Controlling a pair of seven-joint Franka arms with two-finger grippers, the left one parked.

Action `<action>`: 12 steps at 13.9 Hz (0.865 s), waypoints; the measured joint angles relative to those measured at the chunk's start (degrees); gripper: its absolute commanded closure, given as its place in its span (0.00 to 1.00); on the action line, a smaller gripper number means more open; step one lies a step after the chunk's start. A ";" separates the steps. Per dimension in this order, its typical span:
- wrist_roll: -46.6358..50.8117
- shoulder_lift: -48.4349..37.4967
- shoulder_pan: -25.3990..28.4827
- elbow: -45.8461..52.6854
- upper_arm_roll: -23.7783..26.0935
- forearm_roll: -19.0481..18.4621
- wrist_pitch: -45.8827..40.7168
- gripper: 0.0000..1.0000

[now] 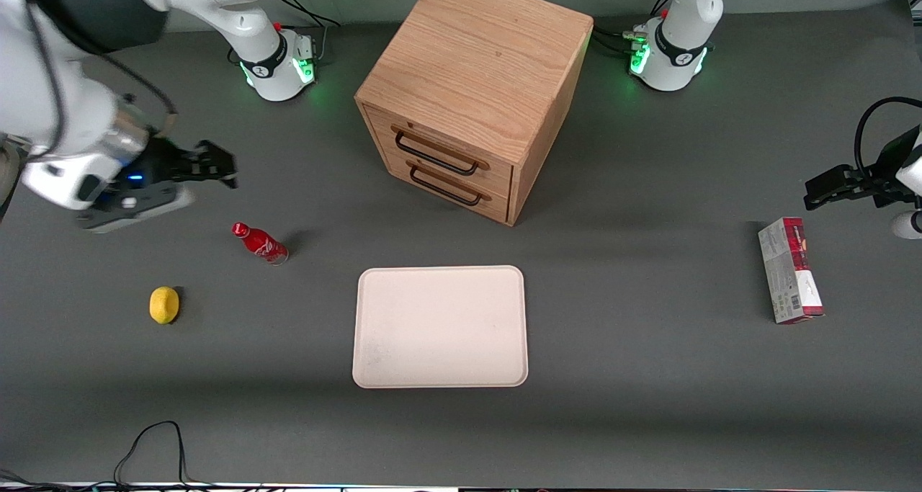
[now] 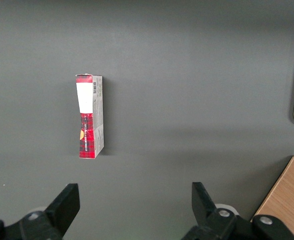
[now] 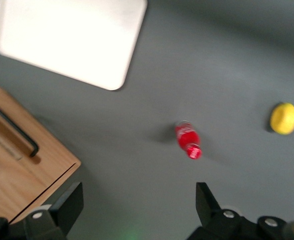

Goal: Open upper drawer
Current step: 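Move the right gripper toward the upper drawer's black handle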

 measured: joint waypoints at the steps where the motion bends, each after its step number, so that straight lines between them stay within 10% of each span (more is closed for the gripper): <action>1: 0.02 0.99 0.09 0.29 2.19 0.00 0.00 0.00; 12: 0.00 11.86 11.78 7.56 6.63 0.00 0.08 0.00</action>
